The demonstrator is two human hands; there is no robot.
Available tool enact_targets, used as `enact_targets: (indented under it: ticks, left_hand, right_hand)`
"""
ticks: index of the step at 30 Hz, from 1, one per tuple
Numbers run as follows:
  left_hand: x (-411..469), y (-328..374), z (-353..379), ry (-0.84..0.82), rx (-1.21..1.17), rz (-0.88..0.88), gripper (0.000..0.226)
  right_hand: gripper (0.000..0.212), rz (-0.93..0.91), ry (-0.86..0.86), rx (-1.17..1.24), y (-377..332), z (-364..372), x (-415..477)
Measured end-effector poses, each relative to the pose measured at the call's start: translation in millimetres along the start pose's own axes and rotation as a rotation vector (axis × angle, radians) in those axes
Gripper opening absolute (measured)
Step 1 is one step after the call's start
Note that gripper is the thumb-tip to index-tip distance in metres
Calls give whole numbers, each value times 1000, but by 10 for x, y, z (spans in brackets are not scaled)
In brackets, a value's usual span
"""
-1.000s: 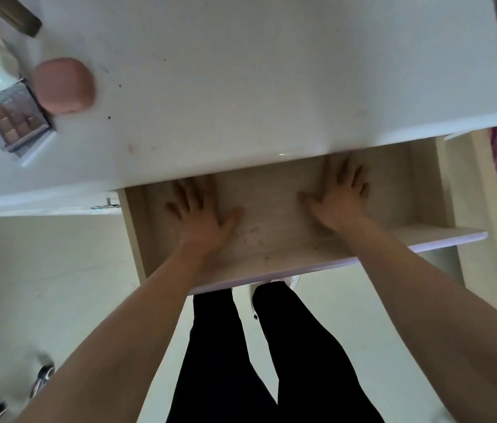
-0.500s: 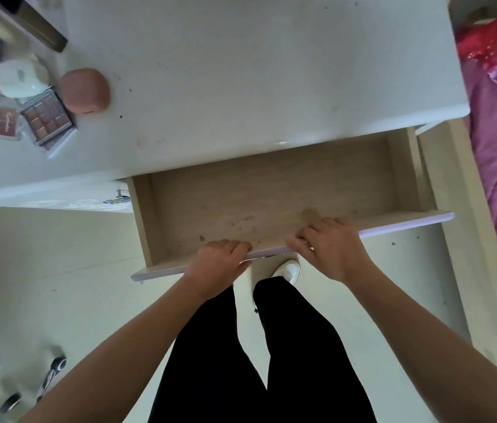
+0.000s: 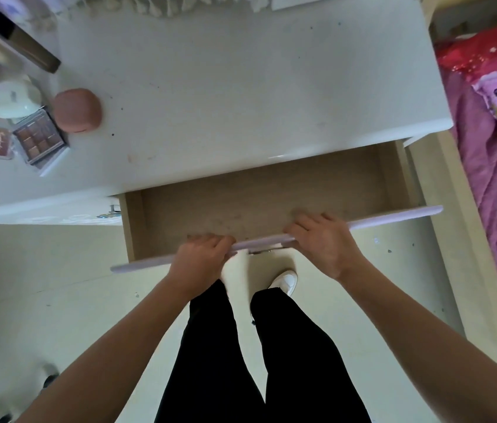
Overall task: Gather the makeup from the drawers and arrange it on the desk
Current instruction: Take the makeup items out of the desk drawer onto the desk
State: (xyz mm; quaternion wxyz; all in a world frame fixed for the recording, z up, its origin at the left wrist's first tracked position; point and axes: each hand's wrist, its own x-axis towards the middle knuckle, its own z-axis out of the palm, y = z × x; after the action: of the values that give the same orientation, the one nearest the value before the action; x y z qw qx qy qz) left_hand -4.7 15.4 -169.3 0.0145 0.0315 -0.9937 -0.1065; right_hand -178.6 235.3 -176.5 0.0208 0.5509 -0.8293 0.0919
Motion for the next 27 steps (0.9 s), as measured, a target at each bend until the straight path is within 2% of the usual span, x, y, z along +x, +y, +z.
enact_targets:
  ticks: [2,4,6,7,9,12,17,21,23,27]
  left_hand:
    - [166,-134,-66,86,48,-45,30]
    - [338,-249,-171,121,140,-111,59]
    - [492,-310,-266,70,205,-168,93]
    - [549,-322,-293,34,221,-195,103]
    - [623,-359,-284,4,255,-202,111]
    - [666,-451,-244,61,311,-203,105]
    - [932,-512,-215,203,383,-213,65]
    - [953,-550,-231,241,403,-175,56]
    - [985,-539,-294,197,375,-189,59]
    - [1114,-381,-533,-45,260,-280,51]
  right_hand:
    - [37,92,45,9,8,-49,231]
    - [77,171,35,-27,37,-87,429]
    - [107,269,-9,-54,102,-137,588]
    - [117,315,-39,-60,148,-156,649]
    - [127,313,-106,-95,231,-171,751]
    - [117,286,-45,-127,243,-121,839]
    - [79,408,138,-125,206,75,1051]
    - [74,357,187,-162,223,118,1017]
    - [73,350,160,-178,233,96,1016]
    - [69,364,2,-105,229,-100,973]
